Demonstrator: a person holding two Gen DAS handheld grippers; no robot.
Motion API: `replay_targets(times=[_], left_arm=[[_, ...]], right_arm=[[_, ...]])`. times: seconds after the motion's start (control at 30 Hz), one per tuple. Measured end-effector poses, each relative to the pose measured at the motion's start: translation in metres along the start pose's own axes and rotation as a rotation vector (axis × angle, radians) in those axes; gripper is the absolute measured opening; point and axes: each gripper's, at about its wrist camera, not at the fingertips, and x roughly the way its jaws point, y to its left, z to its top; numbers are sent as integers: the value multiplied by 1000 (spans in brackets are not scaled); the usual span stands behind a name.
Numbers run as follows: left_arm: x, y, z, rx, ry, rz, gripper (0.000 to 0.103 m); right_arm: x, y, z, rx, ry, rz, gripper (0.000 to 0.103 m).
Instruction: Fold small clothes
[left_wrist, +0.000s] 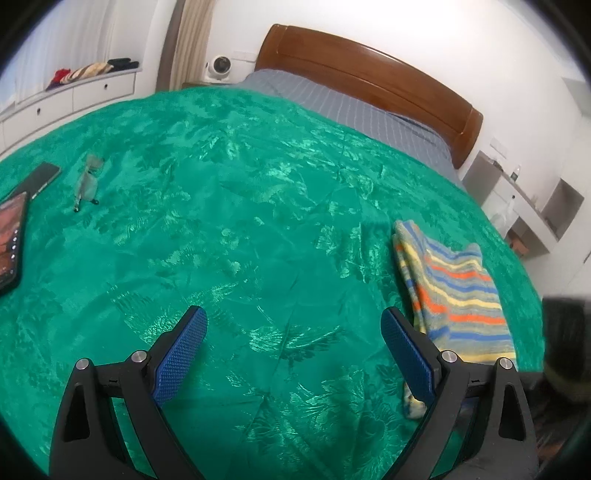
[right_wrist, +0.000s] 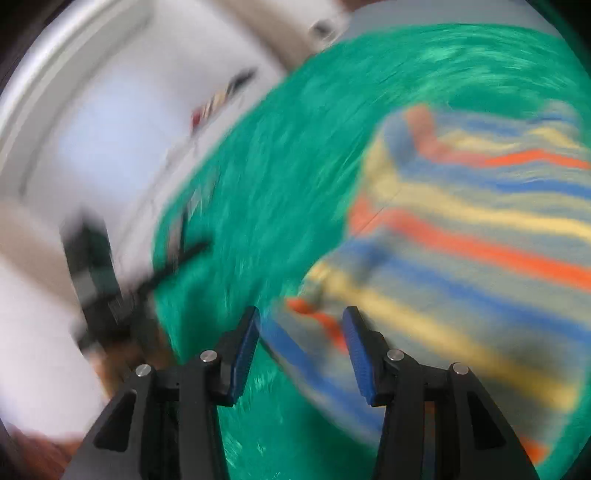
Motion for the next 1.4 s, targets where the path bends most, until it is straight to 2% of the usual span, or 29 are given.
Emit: replay_targets(times=[0.1, 0.2, 0.23, 0.3, 0.37, 0.43, 0.47, 0.5, 0.53, 0.6, 0.63, 0.73, 0.87, 0.93, 1.0, 1.03, 1.07, 1.1, 1.17, 1.27, 1.4], left_arm=[[0, -2, -1, 13, 4, 2, 96], [4, -5, -1, 34, 26, -13, 96], [6, -6, -2, 39, 35, -20, 96], [11, -13, -3, 40, 66, -70, 96], [19, -20, 0, 27, 102, -153, 96], [35, -34, 9, -4, 173, -227, 97], [43, -41, 14, -21, 208, -264, 97], [57, -53, 21, -35, 258, -323, 97], [68, -62, 24, -33, 290, -348, 97], [97, -85, 31, 11, 379, -334, 97], [108, -93, 32, 30, 408, -312, 97], [133, -109, 32, 74, 461, -239, 97], [141, -122, 32, 104, 466, -197, 97], [144, -129, 32, 128, 468, -175, 96], [143, -137, 27, 180, 447, -158, 75], [141, -143, 23, 216, 438, -171, 48], [142, -147, 21, 227, 440, -201, 26], [138, -151, 17, 229, 438, -220, 22], [129, -156, 18, 241, 394, -218, 19], [102, -162, 27, 251, 320, -252, 18], [64, -182, 53, 311, 189, -276, 18]], right_arm=[[7, 25, -8, -123, 16, -98, 48], [-19, 34, -10, -119, -46, -70, 48], [-35, 37, -12, -131, -87, -97, 48], [-52, 36, -17, -139, -117, -147, 48], [-71, 24, -23, -112, -139, -203, 50], [-93, 0, -28, -54, -183, -274, 60], [-100, -8, -27, -26, -202, -301, 70], [-113, -26, -25, 28, -231, -335, 78], [-127, -48, -23, 108, -267, -356, 81], [-144, -81, -18, 237, -321, -338, 85], [-149, -106, -13, 319, -332, -301, 85], [-138, -146, 4, 428, -300, -228, 85], [-100, -158, 18, 452, -245, -154, 84], [-83, -156, 23, 444, -213, -156, 79], [-72, -145, 26, 381, -198, -228, 61], [-70, -136, 26, 338, -201, -278, 55], [-69, -128, 26, 293, -210, -324, 39], [-69, -121, 26, 261, -219, -350, 30], [-76, -94, 24, 134, -244, -451, 27], [-91, -61, 18, -14, -295, -542, 26], [-129, -35, 19, -95, -401, -579, 25]])
